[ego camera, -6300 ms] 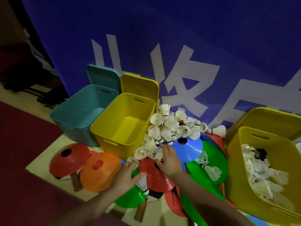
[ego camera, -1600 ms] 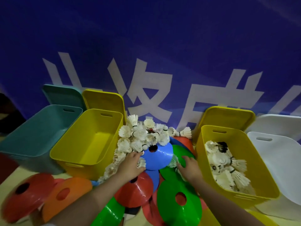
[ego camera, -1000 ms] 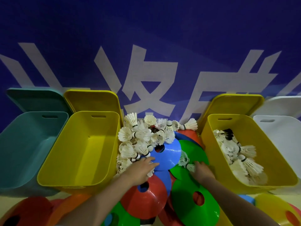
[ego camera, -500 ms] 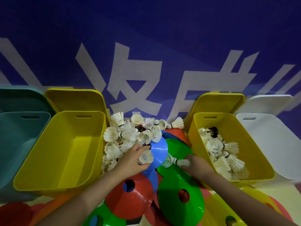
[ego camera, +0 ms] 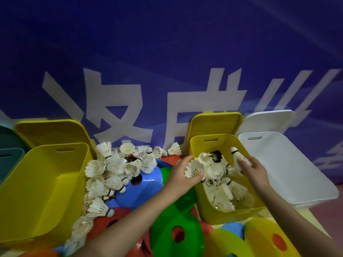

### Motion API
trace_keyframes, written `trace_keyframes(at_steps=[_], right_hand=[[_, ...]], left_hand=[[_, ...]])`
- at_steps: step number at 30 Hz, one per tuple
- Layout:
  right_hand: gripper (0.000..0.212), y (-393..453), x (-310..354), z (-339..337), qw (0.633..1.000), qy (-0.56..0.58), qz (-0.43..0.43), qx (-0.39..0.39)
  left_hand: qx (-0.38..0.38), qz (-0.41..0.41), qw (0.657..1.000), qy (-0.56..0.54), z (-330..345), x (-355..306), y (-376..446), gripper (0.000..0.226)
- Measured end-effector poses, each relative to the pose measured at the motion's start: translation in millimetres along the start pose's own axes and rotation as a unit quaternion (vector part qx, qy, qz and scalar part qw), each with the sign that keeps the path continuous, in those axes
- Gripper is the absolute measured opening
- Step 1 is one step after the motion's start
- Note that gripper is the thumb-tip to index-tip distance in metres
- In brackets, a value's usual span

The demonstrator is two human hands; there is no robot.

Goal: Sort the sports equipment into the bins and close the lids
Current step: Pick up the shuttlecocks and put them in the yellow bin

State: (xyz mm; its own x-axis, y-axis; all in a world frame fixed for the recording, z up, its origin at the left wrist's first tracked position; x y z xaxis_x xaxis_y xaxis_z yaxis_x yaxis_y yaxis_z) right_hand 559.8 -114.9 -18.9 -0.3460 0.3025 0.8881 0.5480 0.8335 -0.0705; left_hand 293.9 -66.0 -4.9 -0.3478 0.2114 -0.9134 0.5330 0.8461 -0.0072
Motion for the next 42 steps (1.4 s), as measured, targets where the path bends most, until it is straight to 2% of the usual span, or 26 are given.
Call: trace_keyframes(at_steps=[3, 8, 10, 13, 16, 20, 22, 25, 28, 30, 33, 36, 38, 40, 42], right_hand=[[0.034, 19, -19, -22, 0.996, -0.091, -0.014, 0.005], [0.037, 37, -39, -30, 0.979, -0.165, -0.076, 0.092], [0.037, 43, -39, -33, 0.974, -0.169, -0.101, 0.113], [0.035, 56, -39, -32, 0.974, -0.158, -0.117, 0.109], [0.037, 75, -43, -24, 0.983, -0.121, -0.094, 0.099], [0.04, 93, -42, 9, 0.984, -0.086, -0.084, 0.133], [0.042, 101, -43, 25, 0.981, -0.099, -0.069, 0.151], [0.044, 118, -52, 43, 0.968, -0.181, -0.041, 0.166], [0.043, 130, -70, 57, 0.948, -0.239, -0.026, 0.21], [0.042, 135, -80, 65, 0.94, -0.247, -0.022, 0.235], [0.045, 138, -84, 70, 0.935, -0.253, -0.015, 0.248], [0.053, 134, -83, 67, 0.924, -0.281, -0.014, 0.26], [0.06, 125, -74, 61, 0.919, -0.314, -0.055, 0.234], [0.063, 113, -56, 53, 0.911, -0.353, -0.116, 0.181], [0.062, 100, -35, 48, 0.913, -0.351, -0.145, 0.151]], left_hand=[[0.036, -0.033, 0.997, 0.056, 40, -7, 33, 0.063], [0.07, -0.052, 0.97, 0.226, 77, 5, 73, 0.064], [0.13, -0.046, 0.933, 0.333, 95, 8, 85, 0.069], [0.216, -0.059, 0.852, 0.473, 116, 19, 98, 0.069], [0.22, -0.08, 0.831, 0.505, 119, 34, 111, 0.057], [0.176, -0.085, 0.8, 0.568, 116, 42, 122, 0.049], [0.116, -0.078, 0.822, 0.552, 115, 35, 122, 0.05], [-0.002, -0.034, 0.869, 0.493, 107, 25, 116, 0.047], [-0.146, -0.046, 0.923, 0.352, 88, 23, 102, 0.047], [-0.195, -0.091, 0.948, 0.234, 79, 34, 93, 0.046], [-0.205, -0.147, 0.962, 0.107, 72, 60, 85, 0.047], [-0.191, -0.164, 0.967, 0.037, 73, 68, 85, 0.044], [-0.189, -0.163, 0.968, -0.001, 76, 62, 86, 0.044], [-0.176, -0.159, 0.971, -0.006, 76, 58, 84, 0.044], [-0.166, -0.156, 0.973, 0.042, 70, 56, 75, 0.046]])
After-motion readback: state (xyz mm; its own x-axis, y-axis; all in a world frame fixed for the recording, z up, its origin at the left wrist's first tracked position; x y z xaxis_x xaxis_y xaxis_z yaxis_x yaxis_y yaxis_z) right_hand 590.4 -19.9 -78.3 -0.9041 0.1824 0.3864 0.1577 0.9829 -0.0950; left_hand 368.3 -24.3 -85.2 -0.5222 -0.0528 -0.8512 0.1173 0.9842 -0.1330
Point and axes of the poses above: each hand's wrist, its own y-axis towards the middle knuckle, its own z-axis out of the palm, x = y × z, the point moved 5 cm from there along y, towards the middle knuckle, and after that the axes turned 6 degrees about x, right-handed, at the moved point
